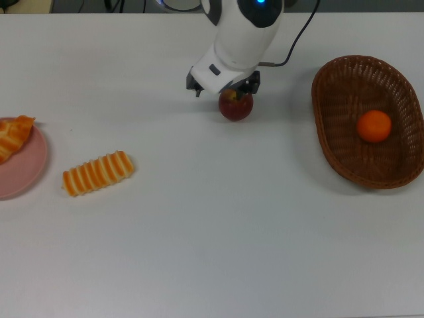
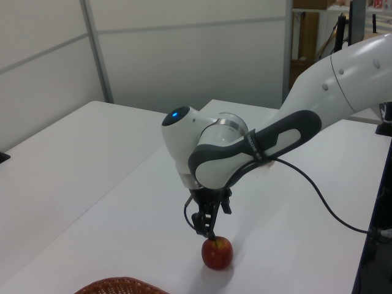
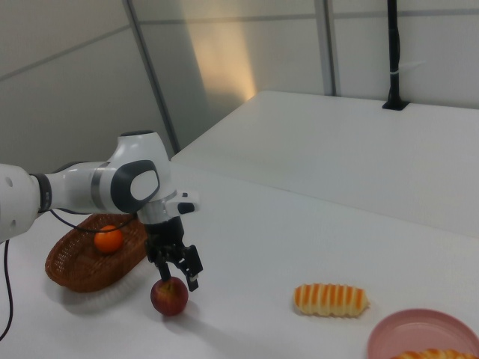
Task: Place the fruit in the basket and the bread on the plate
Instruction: 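Close the gripper on the red apple and lift it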
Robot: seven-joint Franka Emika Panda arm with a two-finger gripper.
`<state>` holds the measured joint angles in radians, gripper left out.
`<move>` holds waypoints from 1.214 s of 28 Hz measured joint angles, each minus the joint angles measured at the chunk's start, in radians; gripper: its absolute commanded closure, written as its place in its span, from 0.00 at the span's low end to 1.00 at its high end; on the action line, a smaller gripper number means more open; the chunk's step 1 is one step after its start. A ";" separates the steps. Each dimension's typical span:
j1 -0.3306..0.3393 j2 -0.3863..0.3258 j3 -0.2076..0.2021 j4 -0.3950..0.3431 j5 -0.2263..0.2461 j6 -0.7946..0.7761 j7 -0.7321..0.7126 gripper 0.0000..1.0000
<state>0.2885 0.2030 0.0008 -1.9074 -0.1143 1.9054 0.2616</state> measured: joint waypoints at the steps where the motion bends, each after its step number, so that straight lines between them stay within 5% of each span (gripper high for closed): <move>1: 0.006 0.000 0.000 0.000 0.000 0.001 0.000 0.00; 16: 0.094 0.000 0.000 -0.027 0.000 0.020 0.026 0.00; 34: 0.094 0.040 -0.016 -0.061 -0.011 0.088 0.029 0.00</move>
<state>0.3829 0.2427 -0.0152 -1.9685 -0.1250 1.9937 0.2903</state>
